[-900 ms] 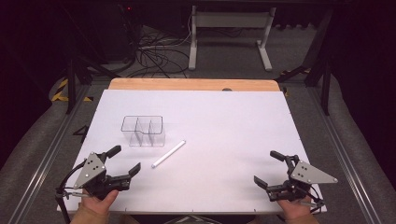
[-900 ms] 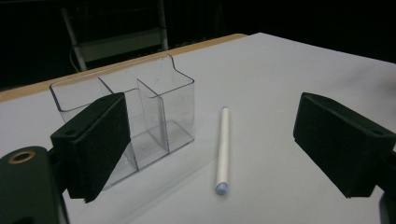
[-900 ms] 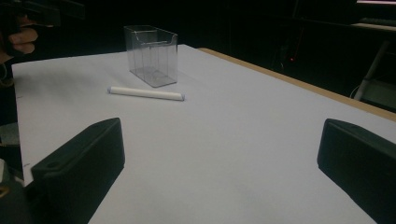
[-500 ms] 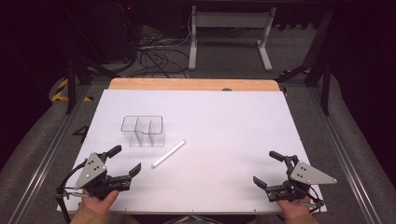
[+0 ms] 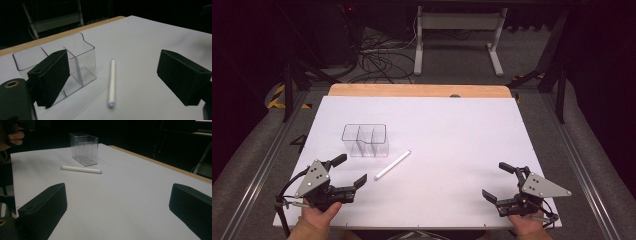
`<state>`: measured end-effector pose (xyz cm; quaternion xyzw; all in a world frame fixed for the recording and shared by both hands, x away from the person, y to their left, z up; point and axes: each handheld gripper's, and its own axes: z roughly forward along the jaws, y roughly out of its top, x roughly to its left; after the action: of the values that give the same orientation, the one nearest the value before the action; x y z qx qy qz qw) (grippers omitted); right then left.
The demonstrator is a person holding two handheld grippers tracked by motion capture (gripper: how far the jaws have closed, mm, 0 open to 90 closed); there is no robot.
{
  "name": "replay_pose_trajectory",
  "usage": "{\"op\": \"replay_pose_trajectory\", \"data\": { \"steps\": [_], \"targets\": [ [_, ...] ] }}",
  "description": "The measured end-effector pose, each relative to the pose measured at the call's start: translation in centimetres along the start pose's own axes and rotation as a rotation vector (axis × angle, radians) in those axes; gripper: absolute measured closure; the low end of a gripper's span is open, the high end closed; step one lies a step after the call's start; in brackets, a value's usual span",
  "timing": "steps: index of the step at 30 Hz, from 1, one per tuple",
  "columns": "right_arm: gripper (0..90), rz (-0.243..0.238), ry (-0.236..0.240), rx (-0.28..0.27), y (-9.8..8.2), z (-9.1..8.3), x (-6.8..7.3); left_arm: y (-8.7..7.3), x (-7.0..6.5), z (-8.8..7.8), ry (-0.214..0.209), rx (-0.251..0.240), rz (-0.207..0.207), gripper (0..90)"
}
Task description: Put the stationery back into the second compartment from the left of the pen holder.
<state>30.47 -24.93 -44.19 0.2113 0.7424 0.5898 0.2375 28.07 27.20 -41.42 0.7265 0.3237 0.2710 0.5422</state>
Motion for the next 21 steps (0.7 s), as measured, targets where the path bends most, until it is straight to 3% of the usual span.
{"op": "replay_pose_trajectory", "data": {
  "steps": [10, 21],
  "targets": [
    [2.1, 0.002, 0.009, 0.001, -0.1, 0.0, 0.0, 1.9, -0.4, 1.4, -0.055, 0.022, 0.002, 11.9],
    [2.5, 0.004, 0.007, -0.003, -0.1, -0.4, 0.1, 2.8, -0.9, 2.4, -0.077, 0.031, 0.025, 12.0]
  ]
}}
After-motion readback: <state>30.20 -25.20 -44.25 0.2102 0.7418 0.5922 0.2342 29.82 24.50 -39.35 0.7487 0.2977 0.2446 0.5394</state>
